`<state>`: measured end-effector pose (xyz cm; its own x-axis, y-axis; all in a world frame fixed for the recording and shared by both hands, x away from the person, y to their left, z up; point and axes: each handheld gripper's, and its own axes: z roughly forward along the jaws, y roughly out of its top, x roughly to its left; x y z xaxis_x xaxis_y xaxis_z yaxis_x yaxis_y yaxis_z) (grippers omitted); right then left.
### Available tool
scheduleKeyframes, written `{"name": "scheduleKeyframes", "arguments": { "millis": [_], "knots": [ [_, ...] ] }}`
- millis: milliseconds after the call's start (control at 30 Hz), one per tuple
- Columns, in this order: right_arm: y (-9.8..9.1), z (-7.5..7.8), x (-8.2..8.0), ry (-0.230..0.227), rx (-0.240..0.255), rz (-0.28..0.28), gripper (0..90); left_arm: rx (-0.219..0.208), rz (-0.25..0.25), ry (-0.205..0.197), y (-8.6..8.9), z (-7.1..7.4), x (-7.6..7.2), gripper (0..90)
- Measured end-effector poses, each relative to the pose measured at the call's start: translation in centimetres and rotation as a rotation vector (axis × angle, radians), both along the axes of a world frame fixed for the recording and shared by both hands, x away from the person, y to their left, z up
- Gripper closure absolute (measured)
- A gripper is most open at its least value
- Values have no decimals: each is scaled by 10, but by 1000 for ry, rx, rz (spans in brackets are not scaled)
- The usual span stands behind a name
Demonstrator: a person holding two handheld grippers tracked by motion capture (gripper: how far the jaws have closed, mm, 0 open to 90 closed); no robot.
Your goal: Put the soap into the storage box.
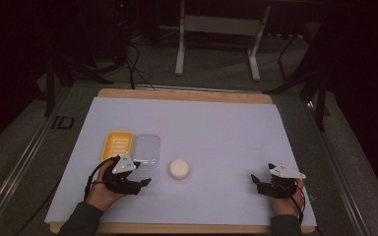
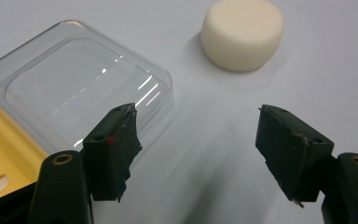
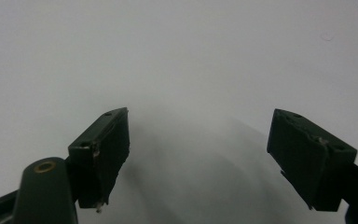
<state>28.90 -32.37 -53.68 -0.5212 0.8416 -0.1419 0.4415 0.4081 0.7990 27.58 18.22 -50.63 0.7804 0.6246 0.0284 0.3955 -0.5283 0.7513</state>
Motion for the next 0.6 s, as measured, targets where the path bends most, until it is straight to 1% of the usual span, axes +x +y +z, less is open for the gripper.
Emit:
{"name": "scheduleKeyframes", "arguments": {
  "millis": [100, 433, 600],
  "knots": [
    [0, 0, 0, 0, -1, 1, 207, 1, -11, 0, -3, 2, 2, 298],
    [0, 0, 0, -3, -4, 3, 207, 34, -48, -2, -16, 6, 9, 292],
    [0, 0, 0, -3, -5, 4, 207, 37, -75, -1, -22, 9, 12, 290]
  ]
}}
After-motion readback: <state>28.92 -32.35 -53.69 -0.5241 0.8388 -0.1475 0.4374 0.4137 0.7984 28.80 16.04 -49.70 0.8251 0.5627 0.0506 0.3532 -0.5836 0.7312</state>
